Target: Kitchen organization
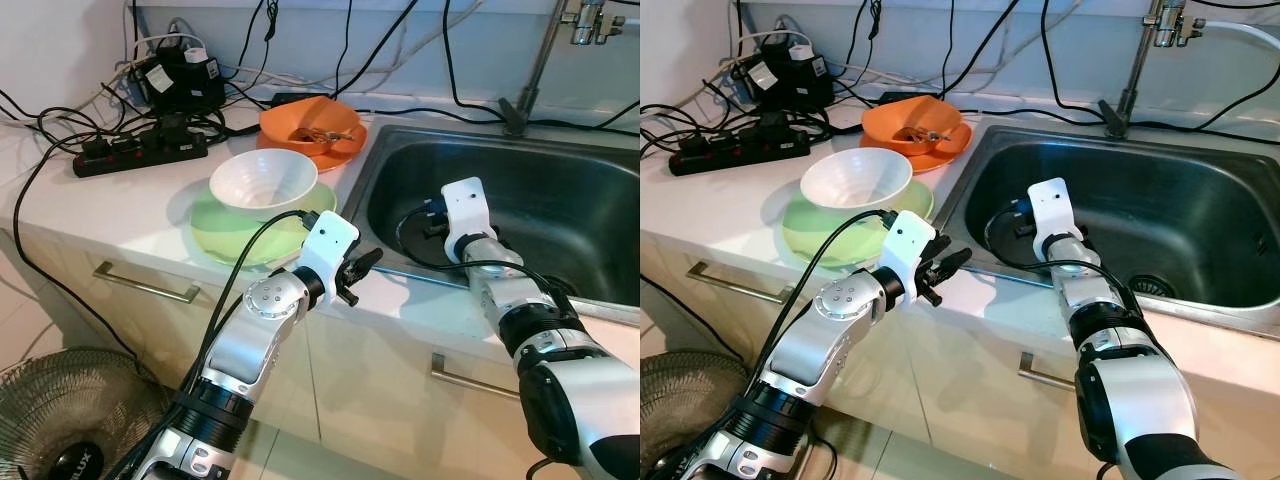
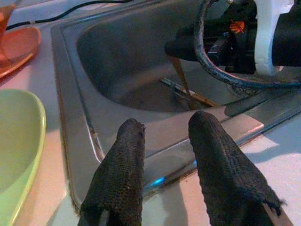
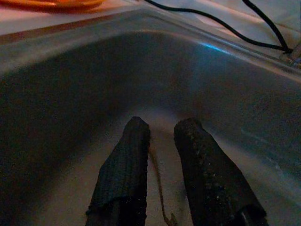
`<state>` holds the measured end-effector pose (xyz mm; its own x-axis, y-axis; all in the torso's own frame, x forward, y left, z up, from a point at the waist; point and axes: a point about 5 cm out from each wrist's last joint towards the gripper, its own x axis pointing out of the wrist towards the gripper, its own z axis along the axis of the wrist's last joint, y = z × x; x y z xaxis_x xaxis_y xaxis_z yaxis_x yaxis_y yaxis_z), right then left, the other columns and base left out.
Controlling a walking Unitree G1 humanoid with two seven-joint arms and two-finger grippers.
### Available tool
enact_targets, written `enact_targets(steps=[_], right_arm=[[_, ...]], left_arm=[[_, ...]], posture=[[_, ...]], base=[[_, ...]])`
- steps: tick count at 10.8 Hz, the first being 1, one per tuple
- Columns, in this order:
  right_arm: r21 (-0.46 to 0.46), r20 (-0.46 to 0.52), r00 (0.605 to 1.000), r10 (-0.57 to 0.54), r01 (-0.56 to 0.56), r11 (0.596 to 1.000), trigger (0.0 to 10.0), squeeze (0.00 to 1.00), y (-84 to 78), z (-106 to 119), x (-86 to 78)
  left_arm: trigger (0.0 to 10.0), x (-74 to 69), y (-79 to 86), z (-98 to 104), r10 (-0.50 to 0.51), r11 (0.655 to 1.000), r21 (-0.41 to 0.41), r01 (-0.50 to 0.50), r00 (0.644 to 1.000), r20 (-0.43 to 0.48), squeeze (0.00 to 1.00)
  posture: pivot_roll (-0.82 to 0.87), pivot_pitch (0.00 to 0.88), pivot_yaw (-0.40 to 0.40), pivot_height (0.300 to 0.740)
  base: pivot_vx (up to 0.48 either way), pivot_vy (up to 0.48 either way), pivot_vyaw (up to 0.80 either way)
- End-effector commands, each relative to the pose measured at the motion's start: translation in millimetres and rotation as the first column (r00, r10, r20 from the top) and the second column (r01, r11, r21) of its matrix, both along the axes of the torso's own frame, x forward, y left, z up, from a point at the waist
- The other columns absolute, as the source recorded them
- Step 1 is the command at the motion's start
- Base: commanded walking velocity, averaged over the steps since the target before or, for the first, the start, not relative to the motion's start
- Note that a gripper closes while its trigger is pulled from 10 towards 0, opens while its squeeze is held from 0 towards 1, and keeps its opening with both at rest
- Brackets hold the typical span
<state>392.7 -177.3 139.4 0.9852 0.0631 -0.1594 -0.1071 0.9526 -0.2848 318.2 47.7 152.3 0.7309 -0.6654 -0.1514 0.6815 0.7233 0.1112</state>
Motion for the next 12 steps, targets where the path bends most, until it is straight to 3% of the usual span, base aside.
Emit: enact_targets(steps=[1,6,9,10,12], right_arm=[[-0.002,0.018,1.0,0.021,-0.021,1.0,10.0,0.0,6.7,6,2.8],[0.092,0.34,0.941,0.005,-0.039,0.995,10.0,0.0,1.8,61,8.0],[0.137,0.543,0.839,0.009,-0.099,0.986,10.0,0.0,7.3,79,-14.8],[0.154,0.562,0.827,-0.005,-0.099,0.983,10.0,0.0,7.4,80,-19.3],[0.226,0.613,0.787,-0.072,-0.087,0.97,10.0,0.0,9.6,74,-47.3]], left_arm=[[10.0,0.5,2.2,4,0.007,1.0,0.0,-0.007,1.0,0.012,0.0],[10.0,6.0,4.3,15,0.056,0.998,-0.022,-0.054,0.993,0.106,0.0],[10.0,10.8,9.3,32,0.139,0.987,-0.108,-0.117,0.963,0.23,0.0],[10.0,11.8,10.9,35,0.155,0.985,-0.117,-0.129,0.956,0.249,0.0],[10.0,16.3,17.5,42,0.224,0.969,-0.17,-0.178,0.925,0.306,0.0]], posture=[[0.08,0.0,0.069,0.74],[0.06,0.01,0.075,0.74],[0.04,0.024,0.087,0.74],[0.04,0.024,0.087,0.74],[0.02,0.026,0.104,0.74]], base=[[0.0,0.0,0.0],[0.0,0.0,0.0],[0.0,0.0,0.0],[0.0,0.0,0.0],[0.0,0.0,0.0]])
